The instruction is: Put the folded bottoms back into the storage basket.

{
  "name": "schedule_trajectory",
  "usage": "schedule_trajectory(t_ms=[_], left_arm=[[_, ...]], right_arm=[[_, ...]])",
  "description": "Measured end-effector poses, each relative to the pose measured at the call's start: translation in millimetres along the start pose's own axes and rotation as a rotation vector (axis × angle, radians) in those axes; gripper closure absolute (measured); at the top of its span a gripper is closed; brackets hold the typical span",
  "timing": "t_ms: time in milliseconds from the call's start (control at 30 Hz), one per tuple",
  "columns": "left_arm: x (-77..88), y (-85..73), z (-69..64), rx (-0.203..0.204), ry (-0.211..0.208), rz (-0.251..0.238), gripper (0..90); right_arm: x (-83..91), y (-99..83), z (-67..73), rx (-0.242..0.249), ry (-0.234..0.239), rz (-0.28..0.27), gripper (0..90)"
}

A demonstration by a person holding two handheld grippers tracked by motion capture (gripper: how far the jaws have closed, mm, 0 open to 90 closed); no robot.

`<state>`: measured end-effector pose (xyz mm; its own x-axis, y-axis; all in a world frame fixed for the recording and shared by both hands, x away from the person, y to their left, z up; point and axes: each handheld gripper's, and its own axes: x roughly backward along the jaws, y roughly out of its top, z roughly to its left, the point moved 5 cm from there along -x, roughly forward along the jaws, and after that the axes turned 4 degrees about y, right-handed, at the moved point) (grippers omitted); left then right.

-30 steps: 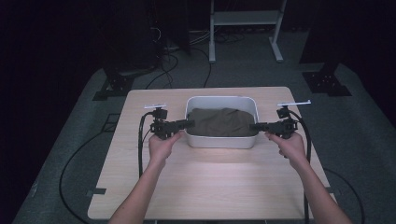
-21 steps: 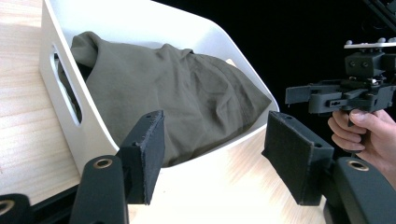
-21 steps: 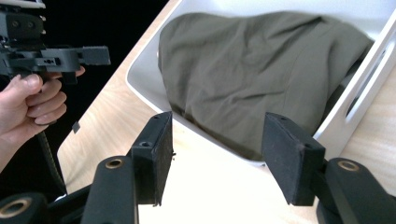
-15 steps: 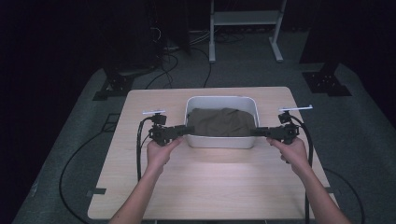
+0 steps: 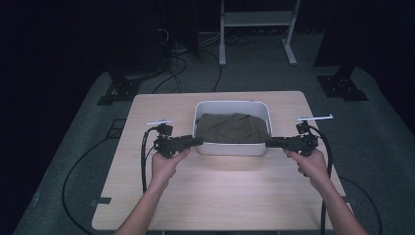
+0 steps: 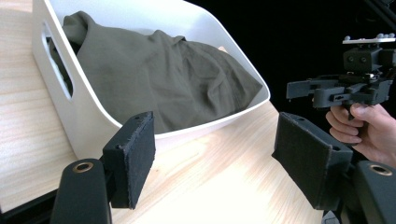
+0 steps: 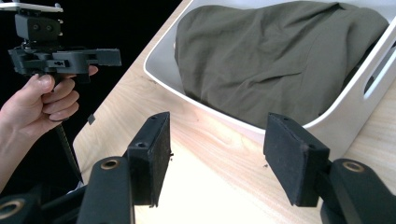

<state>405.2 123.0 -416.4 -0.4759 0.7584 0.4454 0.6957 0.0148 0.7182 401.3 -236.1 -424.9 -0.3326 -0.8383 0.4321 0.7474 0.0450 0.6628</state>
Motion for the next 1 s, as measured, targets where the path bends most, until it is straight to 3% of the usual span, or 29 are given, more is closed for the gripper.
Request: schedule_trajectory(t_ms=[367,533,1000], left_arm=[[1.5,-12.5,1.4,0.002,-0.016,-0.001,26.9],[2.7,-18.3,3.7,0.023,-0.022,-0.002,26.0],[10.1,-32.3,12.4,0.036,-0.003,-0.003,20.8]], right_arm=[[4.7,-12.9,-4.8,-0.006,0.003,0.006,40.1],[6.8,-20.2,-7.6,-0.012,0.003,0.012,39.4],[9.6,-38.1,-11.6,-0.014,0.010,0.020,39.3]])
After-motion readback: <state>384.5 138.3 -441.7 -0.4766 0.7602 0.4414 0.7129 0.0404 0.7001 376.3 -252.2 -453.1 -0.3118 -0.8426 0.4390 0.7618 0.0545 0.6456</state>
